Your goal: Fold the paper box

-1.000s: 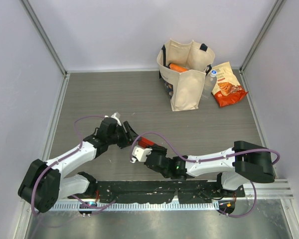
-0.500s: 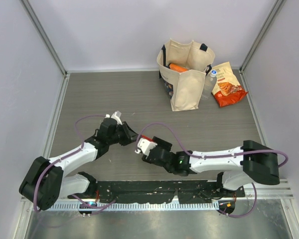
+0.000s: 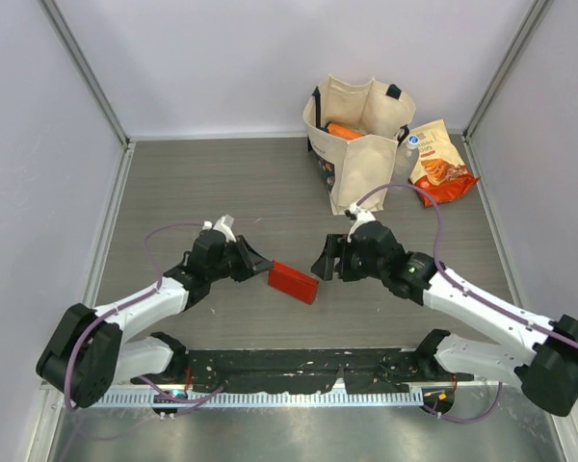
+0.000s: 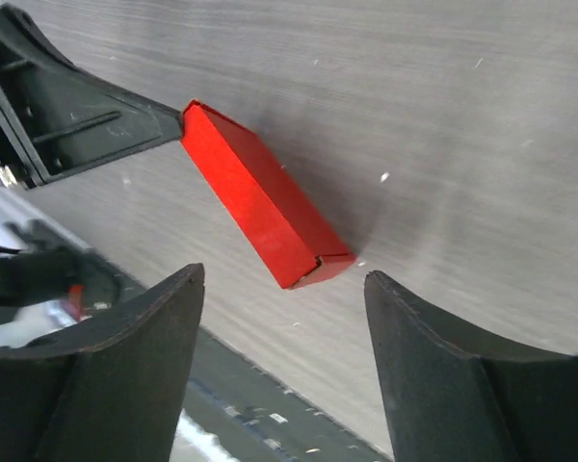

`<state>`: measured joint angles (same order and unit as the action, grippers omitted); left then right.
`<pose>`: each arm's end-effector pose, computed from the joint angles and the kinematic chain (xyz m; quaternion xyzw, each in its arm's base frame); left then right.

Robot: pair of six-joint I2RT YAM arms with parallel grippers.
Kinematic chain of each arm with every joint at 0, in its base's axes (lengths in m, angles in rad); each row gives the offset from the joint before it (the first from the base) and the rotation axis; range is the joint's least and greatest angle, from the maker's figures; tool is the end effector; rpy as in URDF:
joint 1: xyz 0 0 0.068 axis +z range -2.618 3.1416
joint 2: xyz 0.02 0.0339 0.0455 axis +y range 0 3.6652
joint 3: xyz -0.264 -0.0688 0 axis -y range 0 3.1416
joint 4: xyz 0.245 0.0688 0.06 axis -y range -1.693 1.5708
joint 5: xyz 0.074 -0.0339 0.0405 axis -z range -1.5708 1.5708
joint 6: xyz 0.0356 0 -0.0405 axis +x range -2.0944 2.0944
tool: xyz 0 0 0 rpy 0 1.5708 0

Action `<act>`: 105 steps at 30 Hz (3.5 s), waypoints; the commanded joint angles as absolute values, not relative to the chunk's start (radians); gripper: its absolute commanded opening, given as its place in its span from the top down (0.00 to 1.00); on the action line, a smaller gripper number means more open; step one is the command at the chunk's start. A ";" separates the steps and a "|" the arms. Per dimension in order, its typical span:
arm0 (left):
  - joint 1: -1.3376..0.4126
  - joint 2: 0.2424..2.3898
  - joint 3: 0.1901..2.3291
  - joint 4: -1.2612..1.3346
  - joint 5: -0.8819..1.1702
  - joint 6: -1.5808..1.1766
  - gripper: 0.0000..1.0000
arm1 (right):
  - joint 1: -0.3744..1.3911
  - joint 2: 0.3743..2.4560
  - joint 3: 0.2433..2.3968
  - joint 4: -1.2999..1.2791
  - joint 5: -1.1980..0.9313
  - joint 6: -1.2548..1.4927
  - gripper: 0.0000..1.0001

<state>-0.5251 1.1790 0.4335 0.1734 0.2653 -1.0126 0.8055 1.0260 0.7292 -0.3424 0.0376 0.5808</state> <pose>0.1952 -0.1239 0.1767 -0.1486 0.8597 -0.4135 0.2604 0.1554 0.1599 0.2596 -0.0918 0.8886 0.2740 0.3562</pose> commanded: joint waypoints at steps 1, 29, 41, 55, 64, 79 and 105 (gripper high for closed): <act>-0.537 1.178 0.396 0.031 0.218 -0.959 0.85 | 0.684 1.098 0.642 -0.226 -0.387 0.948 0.31; -0.545 1.129 0.362 0.017 0.199 -0.963 0.86 | 0.543 1.183 0.397 0.198 -0.515 1.085 0.57; -0.551 1.121 0.313 0.026 0.192 -0.974 0.87 | 0.548 1.235 0.316 0.230 -0.453 0.944 0.84; -0.549 1.132 0.252 0.012 0.170 -0.959 0.89 | 0.620 1.313 0.276 0.259 -0.348 0.833 0.98; -0.549 0.921 0.268 -0.187 0.152 -0.960 0.87 | 0.759 1.239 0.325 0.222 -0.264 0.789 0.97; -0.549 0.785 0.443 -0.376 0.192 -0.908 0.31 | 0.675 1.180 0.429 0.091 -0.245 0.738 0.61; -0.632 1.531 0.808 -0.256 0.090 -0.715 0.36 | 0.626 1.478 0.512 0.339 -0.414 0.813 0.50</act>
